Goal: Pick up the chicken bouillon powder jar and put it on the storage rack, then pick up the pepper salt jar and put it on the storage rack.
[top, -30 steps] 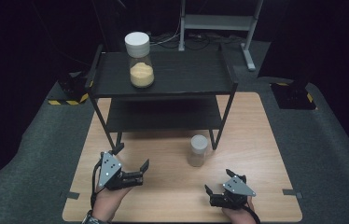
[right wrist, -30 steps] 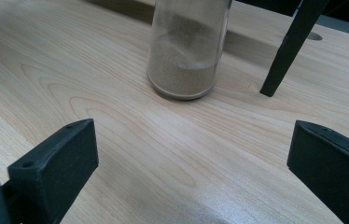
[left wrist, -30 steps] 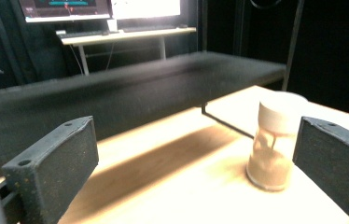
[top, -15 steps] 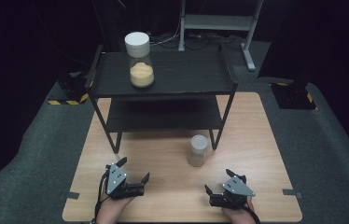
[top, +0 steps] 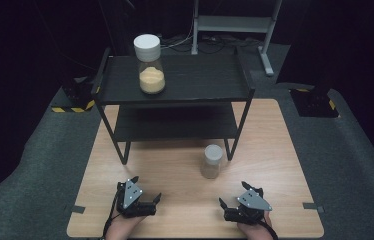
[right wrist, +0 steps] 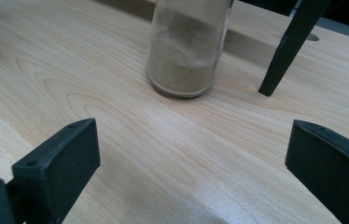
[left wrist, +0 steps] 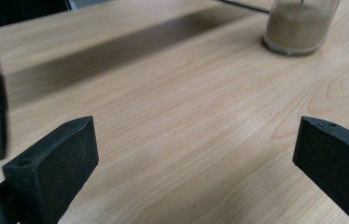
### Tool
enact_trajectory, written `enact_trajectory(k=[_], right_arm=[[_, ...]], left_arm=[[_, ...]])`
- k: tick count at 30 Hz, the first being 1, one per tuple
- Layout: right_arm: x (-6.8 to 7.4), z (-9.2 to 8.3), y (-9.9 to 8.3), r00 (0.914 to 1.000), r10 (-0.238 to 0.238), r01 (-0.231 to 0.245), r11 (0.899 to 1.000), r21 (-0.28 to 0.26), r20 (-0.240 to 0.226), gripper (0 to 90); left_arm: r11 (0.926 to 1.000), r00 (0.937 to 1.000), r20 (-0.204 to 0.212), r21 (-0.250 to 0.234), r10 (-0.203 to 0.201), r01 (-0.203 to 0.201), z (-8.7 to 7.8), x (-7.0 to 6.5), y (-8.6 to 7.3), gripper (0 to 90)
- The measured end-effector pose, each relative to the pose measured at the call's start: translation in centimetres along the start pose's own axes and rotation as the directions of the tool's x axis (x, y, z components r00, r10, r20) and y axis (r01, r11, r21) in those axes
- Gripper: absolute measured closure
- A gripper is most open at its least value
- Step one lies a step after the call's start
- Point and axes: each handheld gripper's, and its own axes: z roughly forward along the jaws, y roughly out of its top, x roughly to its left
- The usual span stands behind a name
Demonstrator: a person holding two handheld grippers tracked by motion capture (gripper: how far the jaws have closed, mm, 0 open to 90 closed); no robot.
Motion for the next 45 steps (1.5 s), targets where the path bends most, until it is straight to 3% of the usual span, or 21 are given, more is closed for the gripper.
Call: enact_trajectory(k=[14,27,38,45], right_arm=[[0.2,0.0,0.0,0.9999,-0.016,0.016,1.0,0.0,0.003,2.1],[0.2,-0.2,-0.3,0.9999,-0.014,0.014,1.0,-0.017,0.002,1.2],[0.1,-0.4,-0.4,1.0,0.003,-0.003,1.0,-0.022,-0.002,0.9],[0.2,-0.8,-0.3,0.9999,-0.009,0.008,0.998,-0.057,-0.01,0.8]], left_arm=[[0.9928,0.9946,-0.024,0.067,0.101,-0.099,0.5,-1.5,1.0,0.4],[0.9886,0.9911,-0.015,0.075,0.132,-0.131,0.5,-1.7,1.1,0.7],[0.9883,0.9908,-0.017,0.075,0.134,-0.133,0.5,-1.8,1.1,0.7],[0.9859,0.9887,-0.018,0.08,0.149,-0.147,0.5,-2.0,1.2,0.7]])
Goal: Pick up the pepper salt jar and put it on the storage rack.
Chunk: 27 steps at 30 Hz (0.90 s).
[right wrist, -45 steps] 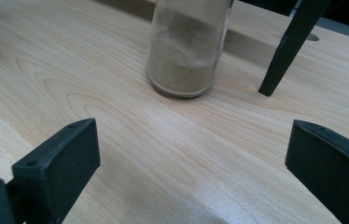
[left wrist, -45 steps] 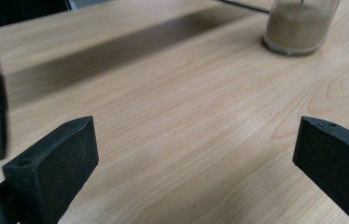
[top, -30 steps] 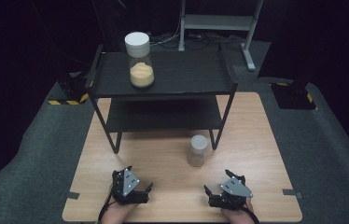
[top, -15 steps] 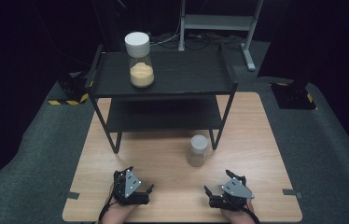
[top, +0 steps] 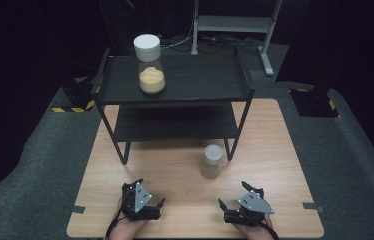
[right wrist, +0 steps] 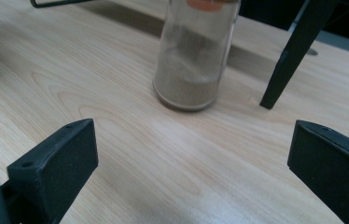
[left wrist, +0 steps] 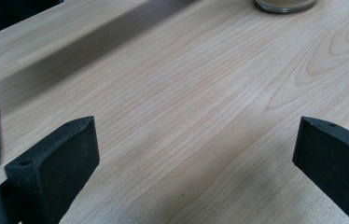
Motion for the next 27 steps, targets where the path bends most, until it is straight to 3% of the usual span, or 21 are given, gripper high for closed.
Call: enact_trajectory(k=[10,27], right_arm=[[0.0,-0.3,0.4,0.9999,0.007,-0.007,0.998,-0.065,-0.011,0.8],[-0.4,1.6,2.9,0.9991,0.037,-0.038,0.998,-0.049,-0.018,0.3]], left_arm=[[1.0,1.0,0.003,0.0,0.004,-0.004,0.0,0.0,0.0,0.7],[0.9998,0.9998,0.007,-0.002,0.019,-0.019,0.0,0.0,0.0,0.7]])
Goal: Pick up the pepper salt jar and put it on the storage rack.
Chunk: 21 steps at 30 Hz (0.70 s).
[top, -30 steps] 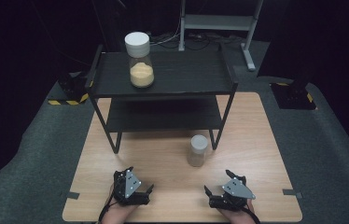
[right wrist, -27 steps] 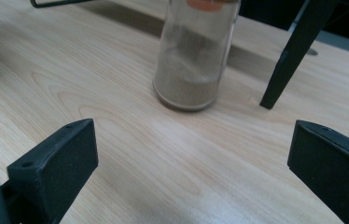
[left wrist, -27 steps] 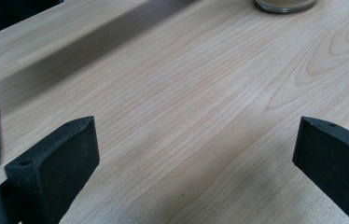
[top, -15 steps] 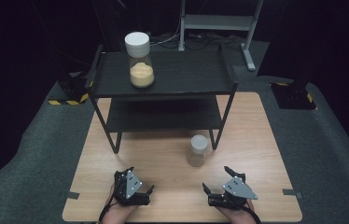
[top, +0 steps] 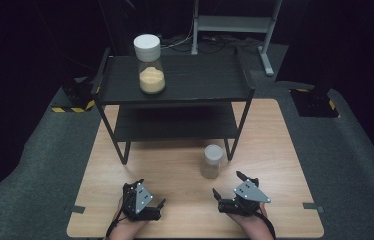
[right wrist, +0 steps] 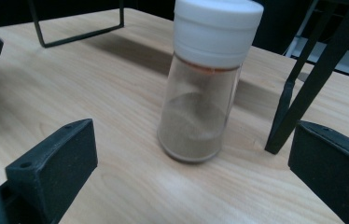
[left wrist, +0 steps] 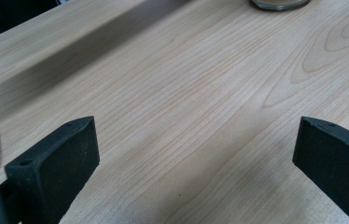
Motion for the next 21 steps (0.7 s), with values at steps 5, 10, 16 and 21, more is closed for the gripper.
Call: enact_trajectory(k=[5,10,16,21], right_arm=[[0.0,0.8,0.8,1.0,0.001,-0.001,1.0,-0.004,0.007,0.0],[0.1,1.5,1.3,1.0,0.002,-0.002,1.0,-0.009,0.009,0.0],[0.0,2.4,1.6,0.9998,0.019,-0.018,1.0,-0.016,0.011,0.0],[-0.3,3.5,1.9,0.9991,0.04,-0.04,0.999,-0.02,0.017,0.0]], left_arm=[[0.9999,0.9999,0.004,-0.003,-0.01,0.01,0.0,0.1,-0.1,0.7],[1.0,1.0,0.005,-0.006,-0.008,0.008,0.0,0.2,-0.1,0.7],[0.9999,0.9999,0.01,-0.008,-0.01,0.01,-0.1,0.2,-0.2,0.7],[0.9998,0.9998,0.012,-0.016,-0.015,0.015,-0.1,0.4,-0.3,0.7]])
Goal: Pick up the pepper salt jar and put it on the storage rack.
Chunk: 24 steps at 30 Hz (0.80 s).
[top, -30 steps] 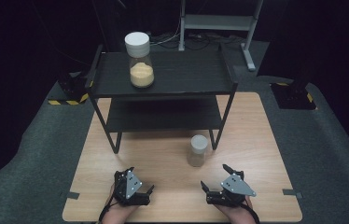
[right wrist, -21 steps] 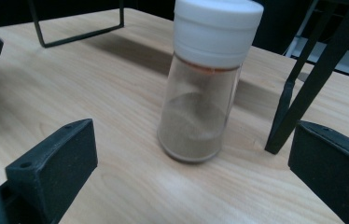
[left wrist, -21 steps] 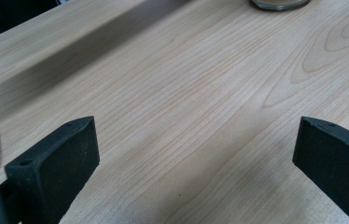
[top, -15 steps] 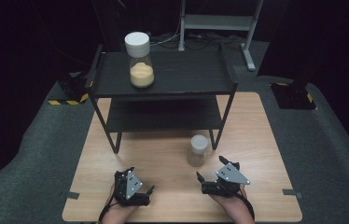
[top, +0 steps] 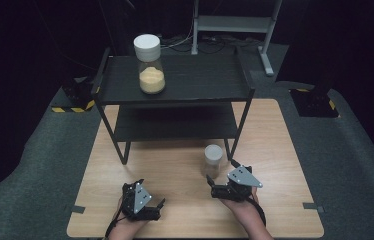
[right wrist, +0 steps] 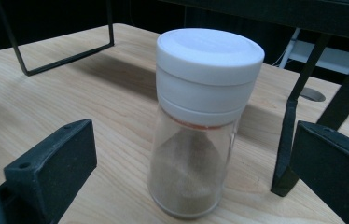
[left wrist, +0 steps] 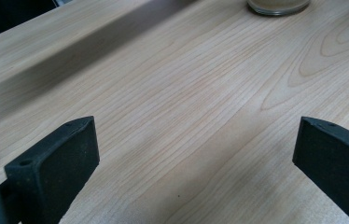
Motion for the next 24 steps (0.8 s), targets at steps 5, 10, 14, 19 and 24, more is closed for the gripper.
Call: enact_trajectory(k=[5,10,14,19,24], right_arm=[[0.0,1.0,0.2,0.9999,0.015,-0.015,1.0,-0.008,0.002,0.0],[-0.1,1.9,0.4,0.9998,0.021,-0.021,1.0,-0.008,0.003,0.0],[-0.1,2.7,0.6,0.9996,0.028,-0.028,1.0,-0.013,0.004,0.1],[-0.1,3.3,0.6,0.9991,0.042,-0.043,0.999,-0.022,-0.003,3.6],[-0.5,3.8,0.2,0.9964,0.085,-0.085,0.996,-0.036,-0.003,11.5]], left_arm=[[0.9999,0.9999,-0.002,0.001,0.014,-0.014,0.0,-0.1,0.0,0.7],[0.9998,0.9998,0.0,0.0,0.02,-0.02,0.0,-0.2,0.0,0.6],[0.9998,0.9998,0.002,-0.001,0.021,-0.021,0.0,-0.1,0.0,0.6],[0.9998,0.9998,0.003,-0.003,0.019,-0.019,0.0,-0.1,0.0,0.6],[0.9998,0.9998,0.006,-0.003,0.02,-0.02,0.0,0.0,0.0,0.6]])
